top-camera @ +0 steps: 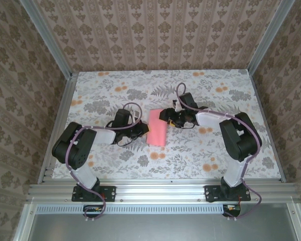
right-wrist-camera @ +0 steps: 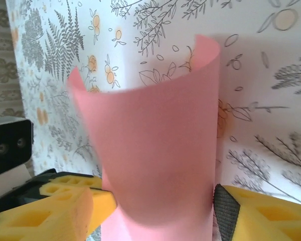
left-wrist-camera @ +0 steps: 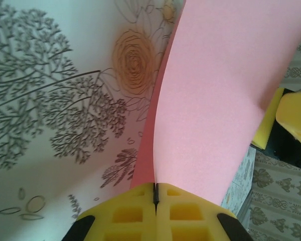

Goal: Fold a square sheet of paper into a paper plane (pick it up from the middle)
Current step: Fold the square sheet of paper in half at the center of the table.

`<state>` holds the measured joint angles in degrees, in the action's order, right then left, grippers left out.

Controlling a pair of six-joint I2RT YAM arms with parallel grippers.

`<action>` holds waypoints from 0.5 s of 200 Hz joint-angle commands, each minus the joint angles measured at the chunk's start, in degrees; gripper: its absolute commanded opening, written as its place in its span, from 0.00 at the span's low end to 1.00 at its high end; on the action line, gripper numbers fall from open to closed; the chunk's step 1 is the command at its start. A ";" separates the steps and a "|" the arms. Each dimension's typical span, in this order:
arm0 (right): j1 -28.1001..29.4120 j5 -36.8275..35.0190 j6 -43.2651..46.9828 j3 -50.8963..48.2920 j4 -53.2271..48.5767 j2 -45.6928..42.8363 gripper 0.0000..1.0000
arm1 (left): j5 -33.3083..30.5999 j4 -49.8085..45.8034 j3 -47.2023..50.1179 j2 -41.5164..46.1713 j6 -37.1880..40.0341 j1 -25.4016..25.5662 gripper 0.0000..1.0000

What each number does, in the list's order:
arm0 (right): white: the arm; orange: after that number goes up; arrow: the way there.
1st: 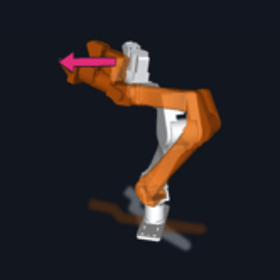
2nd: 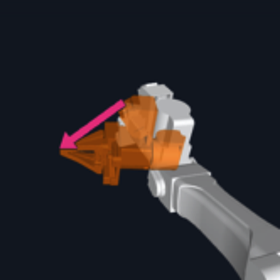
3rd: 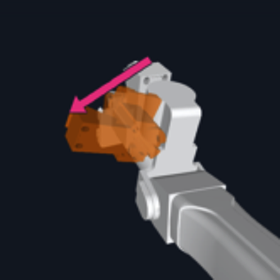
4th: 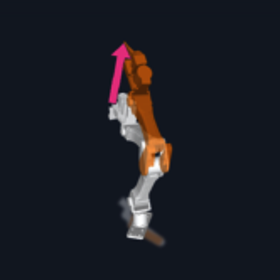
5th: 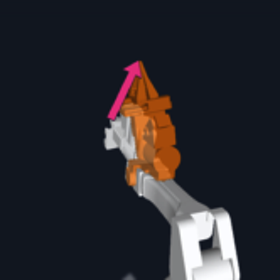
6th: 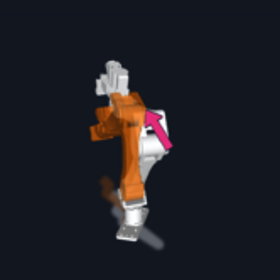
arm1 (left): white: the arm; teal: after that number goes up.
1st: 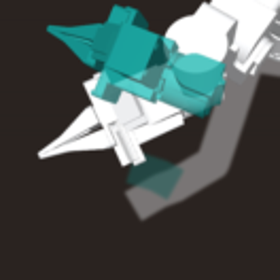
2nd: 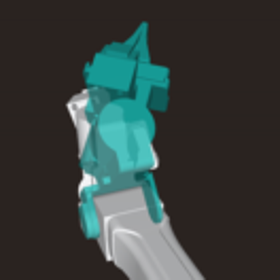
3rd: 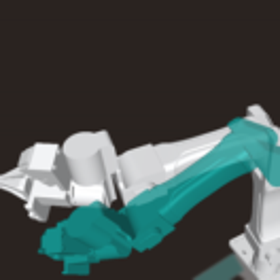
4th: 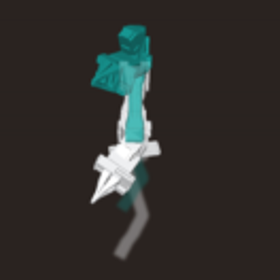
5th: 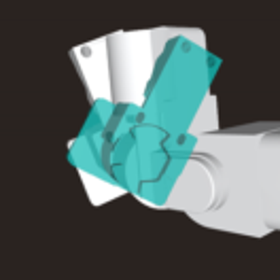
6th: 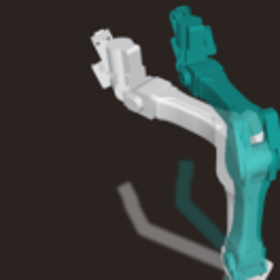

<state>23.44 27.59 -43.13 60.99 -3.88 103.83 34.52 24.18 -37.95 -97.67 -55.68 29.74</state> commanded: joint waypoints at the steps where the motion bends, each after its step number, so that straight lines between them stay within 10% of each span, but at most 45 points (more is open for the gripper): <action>1: 1.01 -9.92 2.18 0.60 -10.20 -2.14 0.71 | -0.50 -1.08 -2.13 0.03 1.55 0.76 0.00; 100: 2.51 -13.71 2.00 -0.39 -14.36 -5.32 0.75 | 0.28 -5.75 -10.88 -6.09 3.58 4.00 0.00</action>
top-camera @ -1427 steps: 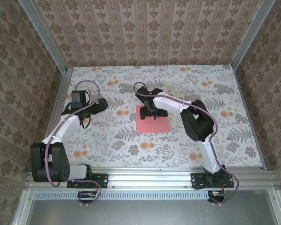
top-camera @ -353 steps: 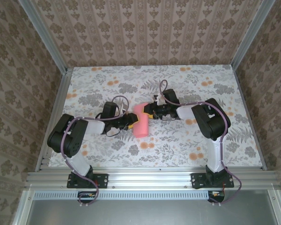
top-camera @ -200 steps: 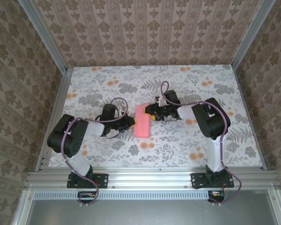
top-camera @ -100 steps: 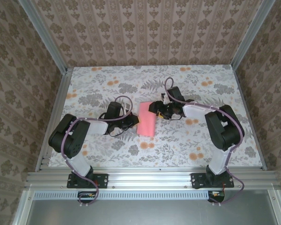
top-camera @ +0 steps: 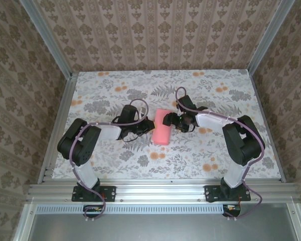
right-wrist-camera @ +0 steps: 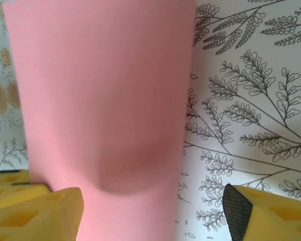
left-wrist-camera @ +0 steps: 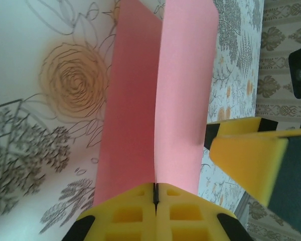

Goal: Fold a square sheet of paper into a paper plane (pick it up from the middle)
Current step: Fold the square sheet of paper in half at the center of the table.

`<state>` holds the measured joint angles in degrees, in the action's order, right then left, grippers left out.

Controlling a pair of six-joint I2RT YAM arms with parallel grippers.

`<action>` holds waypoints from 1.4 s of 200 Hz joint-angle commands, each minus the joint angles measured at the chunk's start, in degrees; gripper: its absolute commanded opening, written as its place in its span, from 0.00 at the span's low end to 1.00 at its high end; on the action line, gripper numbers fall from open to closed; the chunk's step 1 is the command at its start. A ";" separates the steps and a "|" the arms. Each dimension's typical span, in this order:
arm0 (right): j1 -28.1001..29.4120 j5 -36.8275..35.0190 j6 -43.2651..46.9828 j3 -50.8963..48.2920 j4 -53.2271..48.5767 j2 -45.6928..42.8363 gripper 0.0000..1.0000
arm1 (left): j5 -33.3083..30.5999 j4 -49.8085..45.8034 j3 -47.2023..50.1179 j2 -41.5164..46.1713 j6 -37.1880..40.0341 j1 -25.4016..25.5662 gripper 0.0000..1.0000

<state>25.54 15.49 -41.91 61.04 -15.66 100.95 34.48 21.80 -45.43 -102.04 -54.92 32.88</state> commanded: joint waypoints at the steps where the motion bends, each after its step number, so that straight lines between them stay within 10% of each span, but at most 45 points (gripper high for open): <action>1: 0.40 -1.60 0.78 -0.46 -2.64 -2.43 0.75 | 0.33 -3.49 -3.55 -1.78 2.85 0.90 0.00; 159: 1.43 -0.76 4.89 5.05 -8.18 5.82 0.49 | -0.46 -12.20 -8.46 -6.18 5.27 1.75 0.00; 220: 1.44 -3.36 5.96 5.45 -11.10 7.79 0.45 | -5.76 -18.46 -8.67 2.11 5.87 -0.48 0.44; 280: 1.53 -3.86 5.30 5.58 -11.89 8.91 0.45 | -10.98 -19.41 -4.23 7.90 4.57 -2.65 0.58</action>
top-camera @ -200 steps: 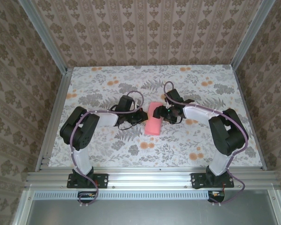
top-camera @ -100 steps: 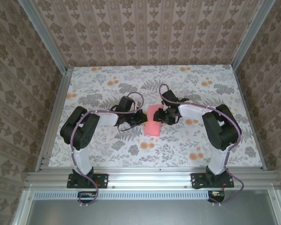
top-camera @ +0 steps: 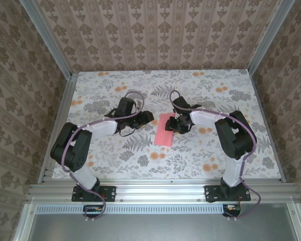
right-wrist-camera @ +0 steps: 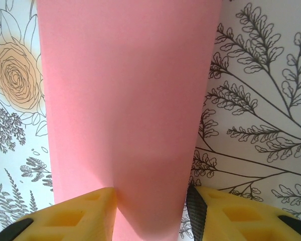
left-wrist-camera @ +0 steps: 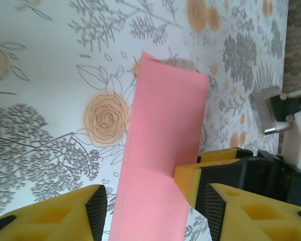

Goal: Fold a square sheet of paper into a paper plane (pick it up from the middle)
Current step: Fold the square sheet of paper in half at the center of the table, then hold the square sheet of paper at the center of the table.

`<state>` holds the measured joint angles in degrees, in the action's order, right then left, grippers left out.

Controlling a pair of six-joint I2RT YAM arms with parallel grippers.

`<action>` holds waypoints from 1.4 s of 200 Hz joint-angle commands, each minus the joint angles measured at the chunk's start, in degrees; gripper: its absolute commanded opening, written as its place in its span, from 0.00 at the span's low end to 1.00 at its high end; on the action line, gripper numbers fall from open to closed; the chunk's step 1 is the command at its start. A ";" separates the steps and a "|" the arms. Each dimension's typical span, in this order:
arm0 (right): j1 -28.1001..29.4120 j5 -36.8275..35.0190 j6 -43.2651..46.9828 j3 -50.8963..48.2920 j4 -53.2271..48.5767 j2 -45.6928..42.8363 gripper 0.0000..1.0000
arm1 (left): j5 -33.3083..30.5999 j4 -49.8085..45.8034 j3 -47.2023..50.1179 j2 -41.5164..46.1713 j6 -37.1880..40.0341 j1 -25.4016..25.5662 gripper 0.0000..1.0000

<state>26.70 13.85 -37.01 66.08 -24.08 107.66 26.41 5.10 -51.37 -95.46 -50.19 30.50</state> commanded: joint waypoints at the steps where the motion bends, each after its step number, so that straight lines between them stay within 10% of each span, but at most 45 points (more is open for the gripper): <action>1: 0.42 -2.23 0.39 0.53 -3.50 2.25 0.45 | -2.93 -2.76 1.71 1.37 -0.11 -0.31 0.57; 280: 0.38 -7.66 -5.39 4.46 -12.49 10.29 0.49 | -2.07 -2.55 1.19 -1.46 0.71 1.05 0.57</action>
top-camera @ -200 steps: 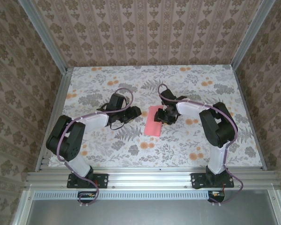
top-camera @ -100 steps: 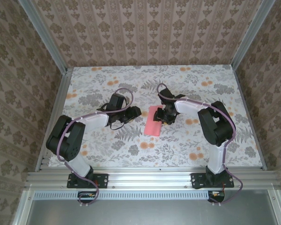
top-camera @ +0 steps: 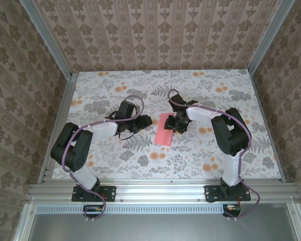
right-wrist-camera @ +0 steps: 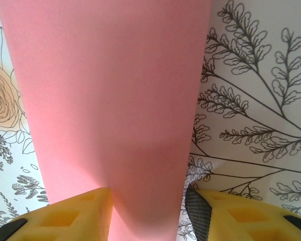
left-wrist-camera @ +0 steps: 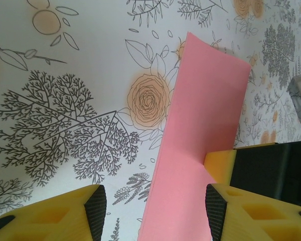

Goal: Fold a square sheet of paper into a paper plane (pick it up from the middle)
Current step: Hold the square sheet of paper at the center of the table.

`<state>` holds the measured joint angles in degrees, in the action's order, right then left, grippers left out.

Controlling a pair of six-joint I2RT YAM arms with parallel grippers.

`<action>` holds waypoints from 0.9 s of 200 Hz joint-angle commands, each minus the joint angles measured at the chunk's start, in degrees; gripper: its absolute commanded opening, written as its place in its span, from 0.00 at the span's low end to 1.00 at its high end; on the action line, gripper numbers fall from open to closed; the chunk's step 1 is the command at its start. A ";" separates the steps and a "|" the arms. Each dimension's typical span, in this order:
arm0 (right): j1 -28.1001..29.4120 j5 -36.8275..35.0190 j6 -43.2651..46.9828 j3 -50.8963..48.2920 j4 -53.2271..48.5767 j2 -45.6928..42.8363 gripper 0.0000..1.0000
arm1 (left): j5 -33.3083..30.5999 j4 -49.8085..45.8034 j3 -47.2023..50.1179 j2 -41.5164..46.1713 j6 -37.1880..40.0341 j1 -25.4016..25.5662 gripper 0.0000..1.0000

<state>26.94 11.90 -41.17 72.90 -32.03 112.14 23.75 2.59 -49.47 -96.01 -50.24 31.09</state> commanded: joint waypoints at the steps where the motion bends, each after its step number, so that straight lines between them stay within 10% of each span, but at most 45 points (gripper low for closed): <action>1: 0.14 -5.64 -1.26 -2.34 -4.53 5.81 0.49 | 0.60 0.00 -0.71 -0.92 0.80 0.46 0.57; 180: 0.57 -5.65 -0.19 -1.98 -5.12 8.70 0.53 | 1.92 0.75 -1.32 -2.22 0.73 1.43 0.56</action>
<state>27.18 11.73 -41.78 74.54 -33.65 113.43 24.43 3.03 -49.52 -97.47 -50.24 32.16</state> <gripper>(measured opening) 0.529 0.561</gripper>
